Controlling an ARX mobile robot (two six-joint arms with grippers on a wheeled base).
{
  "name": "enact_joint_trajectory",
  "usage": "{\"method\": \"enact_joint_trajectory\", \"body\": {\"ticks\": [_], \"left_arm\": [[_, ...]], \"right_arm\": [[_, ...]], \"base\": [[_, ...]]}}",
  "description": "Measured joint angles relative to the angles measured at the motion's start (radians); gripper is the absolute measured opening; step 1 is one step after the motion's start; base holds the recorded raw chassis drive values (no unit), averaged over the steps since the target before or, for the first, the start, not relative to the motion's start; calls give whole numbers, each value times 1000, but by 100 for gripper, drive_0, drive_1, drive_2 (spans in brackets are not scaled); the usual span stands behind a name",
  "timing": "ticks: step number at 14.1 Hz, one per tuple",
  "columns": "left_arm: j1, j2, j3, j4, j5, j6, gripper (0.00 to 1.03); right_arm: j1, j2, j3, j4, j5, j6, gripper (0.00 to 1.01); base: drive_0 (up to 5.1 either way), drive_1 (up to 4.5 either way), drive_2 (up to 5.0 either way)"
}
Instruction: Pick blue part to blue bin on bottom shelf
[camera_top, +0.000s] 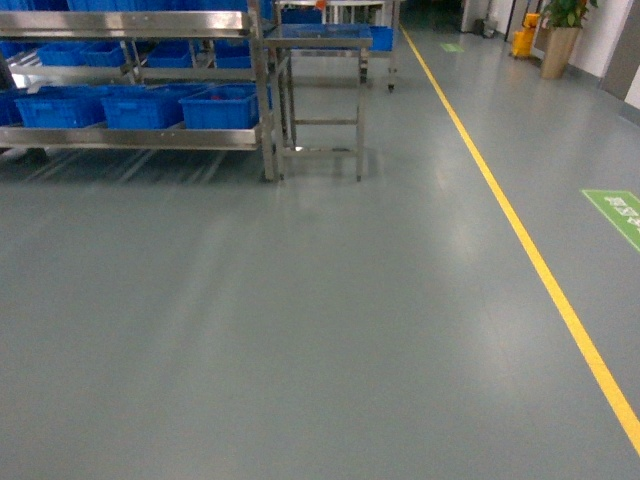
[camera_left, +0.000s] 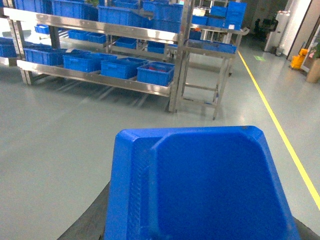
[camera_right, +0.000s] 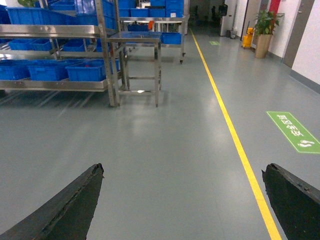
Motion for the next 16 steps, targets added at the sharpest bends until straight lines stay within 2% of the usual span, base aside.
{"method": "enact_joint_trajectory", "body": {"ticks": [16], "left_arm": [[0,-1,0,3,0,0,44]], "right_arm": [[0,0,0,-3,0,0,98]], "base": [[-6,397,-409]]}}
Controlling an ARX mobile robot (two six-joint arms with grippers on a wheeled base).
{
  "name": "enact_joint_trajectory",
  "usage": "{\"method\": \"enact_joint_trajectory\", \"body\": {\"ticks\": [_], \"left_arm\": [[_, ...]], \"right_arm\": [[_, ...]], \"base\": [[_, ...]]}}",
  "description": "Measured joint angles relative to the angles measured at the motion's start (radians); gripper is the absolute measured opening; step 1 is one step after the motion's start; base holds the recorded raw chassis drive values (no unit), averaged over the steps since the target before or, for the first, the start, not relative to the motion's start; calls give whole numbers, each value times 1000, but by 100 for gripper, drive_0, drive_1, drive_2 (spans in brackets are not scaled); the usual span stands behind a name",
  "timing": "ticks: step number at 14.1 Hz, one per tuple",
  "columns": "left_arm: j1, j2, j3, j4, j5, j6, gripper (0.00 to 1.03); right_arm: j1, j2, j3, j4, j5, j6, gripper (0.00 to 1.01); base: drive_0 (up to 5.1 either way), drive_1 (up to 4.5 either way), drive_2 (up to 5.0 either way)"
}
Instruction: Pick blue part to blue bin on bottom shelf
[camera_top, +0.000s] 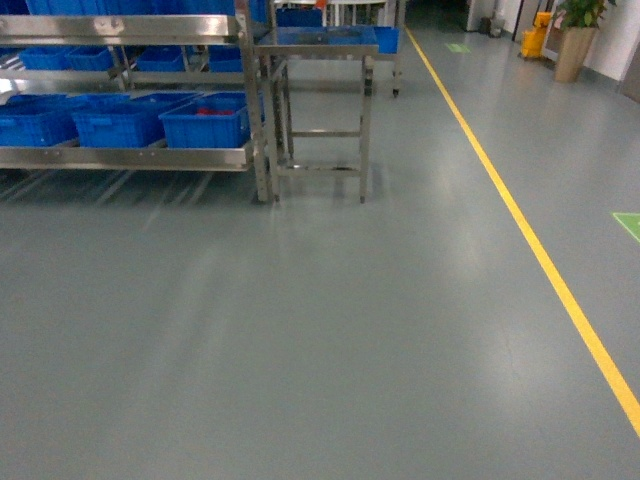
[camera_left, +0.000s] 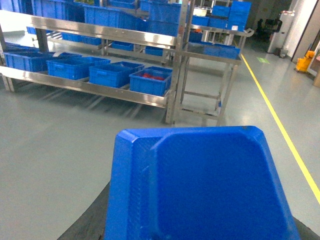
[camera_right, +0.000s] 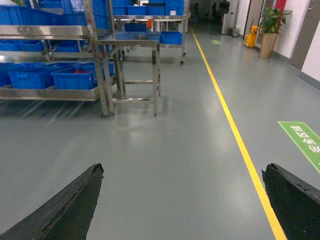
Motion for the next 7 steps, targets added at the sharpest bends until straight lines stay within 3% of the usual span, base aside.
{"method": "enact_joint_trajectory", "body": {"ticks": [7], "left_arm": [[0,1,0,0,0,0,44]], "right_arm": [[0,0,0,3,0,0,98]], "base": [[-2,401,-405]]}}
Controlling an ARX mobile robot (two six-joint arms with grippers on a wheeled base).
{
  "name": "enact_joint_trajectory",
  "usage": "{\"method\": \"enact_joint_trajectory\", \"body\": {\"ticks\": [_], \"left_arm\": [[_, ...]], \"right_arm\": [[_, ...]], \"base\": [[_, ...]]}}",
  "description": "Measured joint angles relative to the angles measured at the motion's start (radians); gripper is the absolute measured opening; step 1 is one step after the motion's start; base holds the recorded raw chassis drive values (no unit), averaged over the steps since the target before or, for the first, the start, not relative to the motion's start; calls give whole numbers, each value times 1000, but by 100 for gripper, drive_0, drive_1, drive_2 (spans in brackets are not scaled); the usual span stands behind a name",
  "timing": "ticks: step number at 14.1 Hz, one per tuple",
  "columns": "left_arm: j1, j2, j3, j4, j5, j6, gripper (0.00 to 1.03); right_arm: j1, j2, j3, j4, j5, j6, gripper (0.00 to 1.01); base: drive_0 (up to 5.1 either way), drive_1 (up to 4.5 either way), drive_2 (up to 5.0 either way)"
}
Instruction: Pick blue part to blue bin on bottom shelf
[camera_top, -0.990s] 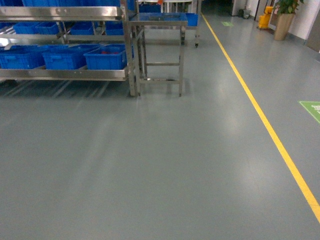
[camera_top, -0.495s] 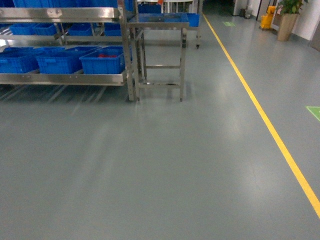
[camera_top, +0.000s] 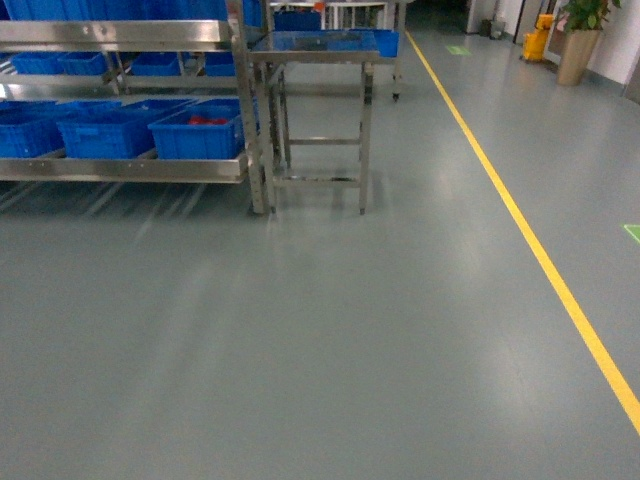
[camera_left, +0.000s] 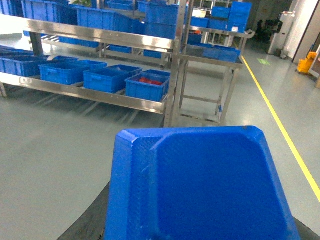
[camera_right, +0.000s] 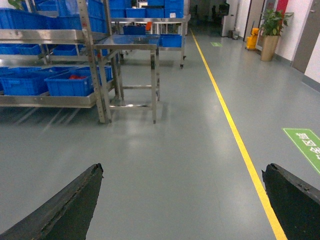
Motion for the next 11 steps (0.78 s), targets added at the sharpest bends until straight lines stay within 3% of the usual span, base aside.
{"method": "enact_joint_trajectory", "body": {"ticks": [11], "left_arm": [[0,0,0,-3,-2,0,44]], "right_arm": [[0,0,0,-3,0,0,98]], "base": [[0,403,-403]]}}
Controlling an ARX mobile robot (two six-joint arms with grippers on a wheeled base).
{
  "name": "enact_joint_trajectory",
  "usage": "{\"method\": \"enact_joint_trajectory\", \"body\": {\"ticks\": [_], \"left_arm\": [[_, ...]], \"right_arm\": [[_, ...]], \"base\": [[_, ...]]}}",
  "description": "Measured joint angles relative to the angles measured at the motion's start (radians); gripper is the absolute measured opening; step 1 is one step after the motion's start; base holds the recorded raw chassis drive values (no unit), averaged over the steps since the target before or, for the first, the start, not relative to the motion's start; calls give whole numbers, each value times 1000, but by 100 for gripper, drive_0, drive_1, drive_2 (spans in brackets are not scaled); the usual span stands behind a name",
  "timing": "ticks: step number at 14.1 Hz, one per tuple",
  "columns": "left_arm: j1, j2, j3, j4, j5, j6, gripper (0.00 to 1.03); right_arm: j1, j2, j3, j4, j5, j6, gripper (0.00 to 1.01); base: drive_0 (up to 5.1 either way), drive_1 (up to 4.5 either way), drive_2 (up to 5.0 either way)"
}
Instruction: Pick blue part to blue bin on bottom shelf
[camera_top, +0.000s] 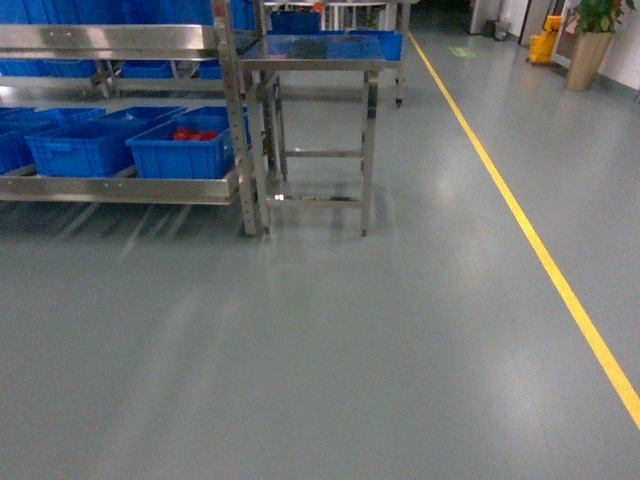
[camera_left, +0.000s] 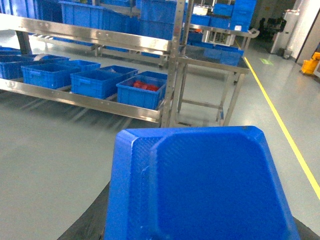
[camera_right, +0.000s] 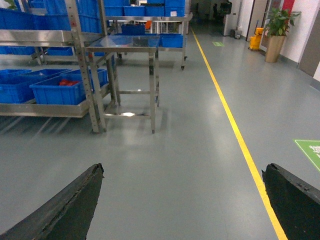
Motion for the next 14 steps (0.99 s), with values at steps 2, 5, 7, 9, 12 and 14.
{"method": "enact_joint_trajectory", "body": {"ticks": [2,5,7,9,12,14], "left_arm": [[0,0,0,2,1,0,44],[0,1,0,-5,2,0,44],[0,-1,0,0,1,0,44],[0,0,0,4,2,0,44],[0,0,0,2,2,0,44],[0,0,0,2,2,0,44]], "right_arm": [[0,0,0,-4,0,0,98],[0,0,0,-1,0,0,98],[0,0,0,-2,0,0,98],[0,0,0,1,0,0,98],[0,0,0,4,0,0,98],[0,0,0,3,0,0,98]], "base": [[-3,400,-406],[-3,400,-406],[-2,401,-405],[-2,401,-405],[-6,397,-409],[-6,397,-409]]}}
